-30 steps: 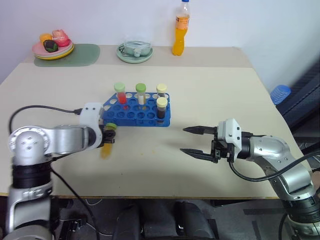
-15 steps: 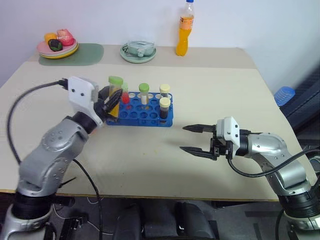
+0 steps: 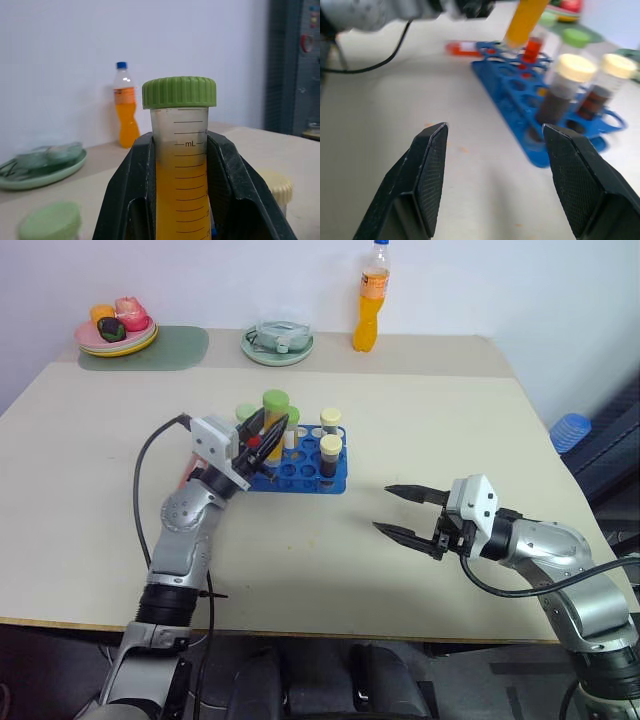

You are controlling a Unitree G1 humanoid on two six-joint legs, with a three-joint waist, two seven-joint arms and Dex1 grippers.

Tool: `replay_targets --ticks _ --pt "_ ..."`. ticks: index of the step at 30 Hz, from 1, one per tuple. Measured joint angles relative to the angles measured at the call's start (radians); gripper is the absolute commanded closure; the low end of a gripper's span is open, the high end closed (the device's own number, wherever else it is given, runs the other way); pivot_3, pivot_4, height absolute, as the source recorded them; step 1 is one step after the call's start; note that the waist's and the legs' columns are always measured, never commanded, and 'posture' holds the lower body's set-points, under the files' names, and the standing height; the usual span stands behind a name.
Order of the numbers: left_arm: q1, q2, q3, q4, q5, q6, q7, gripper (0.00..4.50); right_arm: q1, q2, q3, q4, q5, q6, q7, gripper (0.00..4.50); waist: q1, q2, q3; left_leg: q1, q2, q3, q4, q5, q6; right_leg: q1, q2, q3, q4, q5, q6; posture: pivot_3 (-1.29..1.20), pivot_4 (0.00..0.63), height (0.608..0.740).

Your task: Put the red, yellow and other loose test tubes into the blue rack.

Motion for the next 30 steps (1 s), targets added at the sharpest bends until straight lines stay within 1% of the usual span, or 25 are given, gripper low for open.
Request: replay_targets --ticks 1,7,12,16,23,26,28,29,30 --pt "-0.003 -0.014 0.000 0.036 0.003 -0.027 -0.017 3.75 0.008 0.001 0.000 -0.003 0.000 0.000 -0.010 1.41 0.001 0.000 0.000 0.000 0.000 0.000 0.000 -0.002 0.004 0.000 0.000 0.000 0.000 0.000 0.000 0.00 0.150 0.740" --pt "-0.056 -0.059 0.000 0.218 0.040 -0.150 -0.097 3.75 0.034 0.003 -0.001 -0.039 0.000 0.020 -0.053 1.41 0.002 0.000 0.000 0.000 0.000 0.000 0.000 -0.003 0.005 0.000 0.000 0.000 0.000 0.000 0.000 0.00 0.150 0.740" --pt "-0.092 -0.098 0.004 0.333 0.065 -0.249 -0.118 3.75 0.055 -0.001 -0.018 -0.067 0.003 0.030 -0.066 1.41 0.001 0.000 0.000 0.000 0.000 0.000 0.000 -0.004 0.007 0.000 0.000 0.000 0.000 0.000 0.000 0.00 0.150 0.740" --pt "-0.093 -0.112 0.011 0.364 0.077 -0.266 -0.126 3.75 0.065 -0.007 -0.041 -0.070 0.004 0.042 -0.069 1.41 0.001 0.000 0.000 0.000 0.000 0.000 0.000 -0.004 0.007 0.000 0.000 0.000 0.000 0.000 0.000 0.00 0.150 0.740" --pt "-0.093 -0.125 0.014 0.386 0.102 -0.303 -0.139 3.75 0.066 -0.007 -0.043 -0.087 0.004 0.045 -0.069 1.41 0.003 0.000 0.000 -0.001 0.000 0.000 0.001 -0.004 0.008 0.000 0.000 0.000 -0.001 0.000 0.000 0.00 0.150 0.740" --pt "-0.093 -0.126 0.026 0.385 0.074 -0.273 -0.169 3.75 0.066 -0.007 -0.043 -0.087 0.003 0.051 -0.069 1.41 0.002 0.000 0.000 -0.001 0.000 0.000 0.001 -0.004 0.008 0.000 0.000 0.000 -0.001 0.000 0.000 0.00 0.150 0.740" --pt "-0.092 -0.124 0.034 0.374 0.039 -0.229 -0.193 2.72 0.066 -0.007 -0.043 -0.087 0.003 0.052 -0.069 1.41 0.002 0.000 0.000 -0.001 0.000 0.000 0.001 -0.004 0.008 0.000 0.000 0.000 -0.001 0.000 0.000 0.00 0.150 0.740" --pt "-0.088 -0.124 0.035 0.363 0.027 -0.210 -0.205 2.37 0.066 -0.007 -0.043 -0.087 0.003 0.052 -0.070 1.41 0.002 0.000 0.000 -0.001 0.000 0.000 0.001 -0.004 0.008 0.000 0.000 0.000 -0.001 0.000 0.000 0.00 0.150 0.740" --pt "-0.079 -0.123 0.035 0.349 0.022 -0.194 -0.214 1.84 0.066 -0.007 -0.043 -0.087 0.003 0.052 -0.069 1.41 0.002 0.000 0.000 -0.001 0.000 0.000 0.001 -0.004 0.008 0.000 0.000 0.000 -0.001 0.000 0.000 0.00 0.150 0.740"
